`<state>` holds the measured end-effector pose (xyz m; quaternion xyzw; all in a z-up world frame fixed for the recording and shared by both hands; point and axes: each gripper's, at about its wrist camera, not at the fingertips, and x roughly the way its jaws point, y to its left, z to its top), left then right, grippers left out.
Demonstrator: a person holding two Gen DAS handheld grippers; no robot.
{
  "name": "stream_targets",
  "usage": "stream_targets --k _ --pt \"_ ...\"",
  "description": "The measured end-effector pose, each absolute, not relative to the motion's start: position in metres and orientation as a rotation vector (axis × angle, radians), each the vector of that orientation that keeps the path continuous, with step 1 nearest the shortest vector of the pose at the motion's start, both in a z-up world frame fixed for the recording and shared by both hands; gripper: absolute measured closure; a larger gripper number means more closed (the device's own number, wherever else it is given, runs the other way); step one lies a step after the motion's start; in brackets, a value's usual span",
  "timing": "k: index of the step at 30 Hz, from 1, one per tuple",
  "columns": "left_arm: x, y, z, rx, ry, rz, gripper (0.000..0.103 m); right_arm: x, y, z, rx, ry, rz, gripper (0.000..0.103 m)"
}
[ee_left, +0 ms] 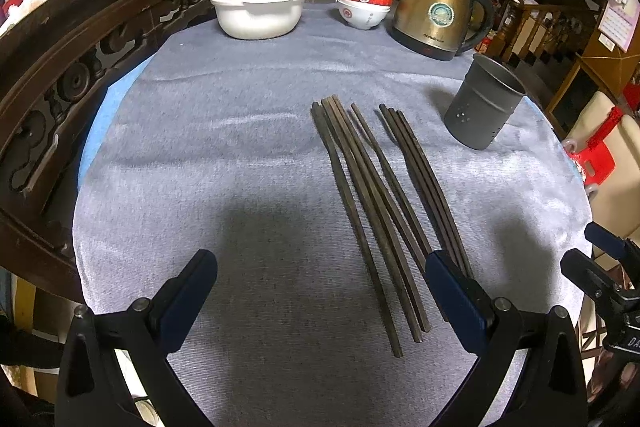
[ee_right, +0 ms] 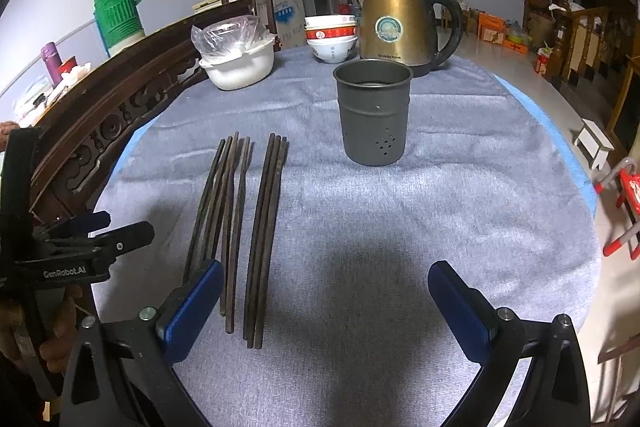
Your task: Organize utensils
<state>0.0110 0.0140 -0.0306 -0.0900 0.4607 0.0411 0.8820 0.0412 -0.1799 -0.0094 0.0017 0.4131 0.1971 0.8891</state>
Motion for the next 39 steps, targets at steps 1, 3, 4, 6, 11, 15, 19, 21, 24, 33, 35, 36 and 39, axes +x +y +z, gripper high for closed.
stream_targets --k 1,3,4,6,11,15,19,21,24,33,35,36,39 --pt "0.012 0.015 -0.031 -0.189 0.962 0.087 0.000 0.042 -0.181 -0.010 0.007 0.861 0.409 0.000" --pt "0.012 0.015 -0.032 -0.190 0.966 0.088 0.000 0.043 -0.182 -0.012 0.013 0.867 0.411 0.000" --pt "0.012 0.015 -0.032 -0.191 0.967 0.087 0.000 0.043 -0.182 -0.012 0.016 0.868 0.414 0.000" --pt "0.013 0.014 -0.032 -0.191 0.966 0.085 0.000 0.043 -0.182 -0.012 0.018 0.867 0.414 0.000" --pt "0.012 0.015 -0.032 -0.189 0.963 0.080 0.000 0.045 -0.181 -0.008 0.008 0.852 0.409 0.000" --pt "0.012 0.018 -0.031 -0.189 0.963 0.085 0.000 0.050 -0.176 -0.007 -0.011 0.856 0.412 0.000" --pt "0.012 0.023 -0.033 -0.181 0.986 0.102 0.000 0.066 -0.168 -0.013 -0.030 0.917 0.408 0.000" --pt "0.010 0.025 -0.038 -0.161 1.014 0.124 0.000 0.078 -0.164 -0.019 -0.013 0.969 0.423 0.000" --pt "0.008 0.031 -0.046 -0.139 1.051 0.155 0.000 0.097 -0.157 -0.025 0.024 1.034 0.470 0.001" --pt "0.004 0.060 -0.053 -0.218 1.064 0.173 0.000 0.162 -0.110 -0.043 0.036 1.193 0.518 0.039" --pt "0.006 0.064 -0.055 -0.226 1.062 0.176 0.000 0.171 -0.096 -0.049 -0.005 1.220 0.506 0.046" --pt "0.006 0.066 -0.056 -0.232 1.062 0.178 0.000 0.175 -0.092 -0.052 -0.020 1.234 0.499 0.053" --pt "0.011 0.069 -0.059 -0.253 1.068 0.169 0.000 0.181 -0.080 -0.063 -0.064 1.273 0.479 0.066"
